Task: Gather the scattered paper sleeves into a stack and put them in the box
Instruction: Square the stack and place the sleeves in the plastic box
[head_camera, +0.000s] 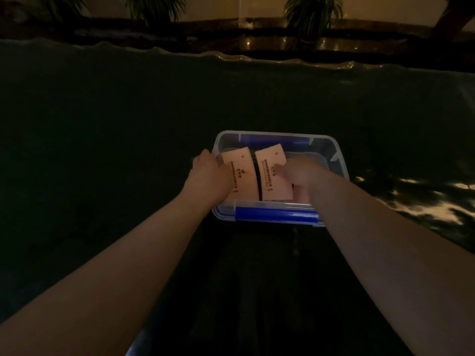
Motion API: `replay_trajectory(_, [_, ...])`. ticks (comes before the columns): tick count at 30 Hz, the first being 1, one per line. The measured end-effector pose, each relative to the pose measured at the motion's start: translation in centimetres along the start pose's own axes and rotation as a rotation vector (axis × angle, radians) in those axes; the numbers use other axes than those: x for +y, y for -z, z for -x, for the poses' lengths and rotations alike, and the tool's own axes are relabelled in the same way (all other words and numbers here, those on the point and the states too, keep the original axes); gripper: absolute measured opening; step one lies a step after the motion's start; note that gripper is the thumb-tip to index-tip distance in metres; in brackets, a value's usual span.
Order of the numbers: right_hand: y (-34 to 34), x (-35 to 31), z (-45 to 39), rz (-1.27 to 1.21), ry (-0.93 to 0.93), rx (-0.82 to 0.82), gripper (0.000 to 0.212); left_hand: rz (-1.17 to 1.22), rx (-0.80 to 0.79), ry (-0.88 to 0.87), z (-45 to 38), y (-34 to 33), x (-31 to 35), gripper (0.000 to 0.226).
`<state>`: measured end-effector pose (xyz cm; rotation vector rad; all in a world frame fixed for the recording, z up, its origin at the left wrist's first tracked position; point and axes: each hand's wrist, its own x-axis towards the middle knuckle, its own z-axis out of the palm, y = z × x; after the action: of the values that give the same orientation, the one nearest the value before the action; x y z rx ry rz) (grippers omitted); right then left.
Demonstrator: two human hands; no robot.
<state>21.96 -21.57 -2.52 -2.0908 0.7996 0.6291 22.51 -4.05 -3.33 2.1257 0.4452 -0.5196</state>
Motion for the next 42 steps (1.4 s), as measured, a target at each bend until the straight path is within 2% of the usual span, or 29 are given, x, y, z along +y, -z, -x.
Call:
replay_trajectory(1, [0.0, -0.3, -0.2, 0.009, 0.004, 0.0, 0.018, 0.016, 0.005, 0.024, -0.2, -0.2, -0.2, 0.01])
replay_trajectory(3, [-0.4, -1.0, -0.3, 0.021, 0.005, -0.005, 0.021, 0.034, 0.001, 0.024, -0.6, -0.7, -0.9, 0.008])
replay_trajectory(8, [-2.3, -1.5, -0.1, -0.047, 0.009, -0.026, 0.018, -0.004, -0.037, -0.022, -1.3, -1.0, -1.8, 0.033])
replay_trajectory(12, [-2.1, -0.5, -0.7, -0.049, 0.063, -0.062, 0.016, -0.045, -0.04, -0.049, -1.6, -0.9, -2.1, 0.031])
replay_trajectory(16, [-0.8, -0.2, -1.0, -0.137, 0.007, -0.043, 0.014, -0.072, -0.036, -0.081, -1.8, -1.1, -2.2, 0.028])
replay_trajectory(21, [-1.2, 0.8, -1.0, -0.197, 0.105, -0.088, 0.01, -0.034, -0.056, -0.049, -1.9, -0.9, -2.1, 0.033])
replay_trajectory(23, [-1.4, 1.3, -1.0, -0.196, 0.192, -0.116, 0.012, -0.019, -0.063, -0.047, -1.8, -0.9, -2.2, 0.041])
replay_trajectory(27, [-1.6, 1.5, -0.6, 0.024, 0.404, -0.128, 0.032, 0.001, -0.024, -0.029, -1.4, -1.3, -2.2, 0.078])
replay_trajectory(30, [-1.7, 1.5, -0.6, 0.064, 0.439, -0.092, 0.037, -0.032, -0.021, -0.013, -1.5, -1.5, -1.8, 0.086])
replay_trajectory(35, [-1.9, 1.3, -0.8, 0.056, 0.445, -0.094, 0.038, -0.022, -0.023, 0.004, -1.8, -1.6, -1.8, 0.082])
replay_trajectory(40, [-1.8, 1.1, -0.7, -0.127, 0.377, -0.173, 0.02, -0.024, 0.018, -0.025, -2.3, -1.8, -2.5, 0.072])
replay_trajectory(42, [-1.7, 1.1, -0.7, -0.203, 0.284, -0.128, 0.011, -0.013, 0.03, -0.04, -2.4, -1.8, -2.7, 0.067])
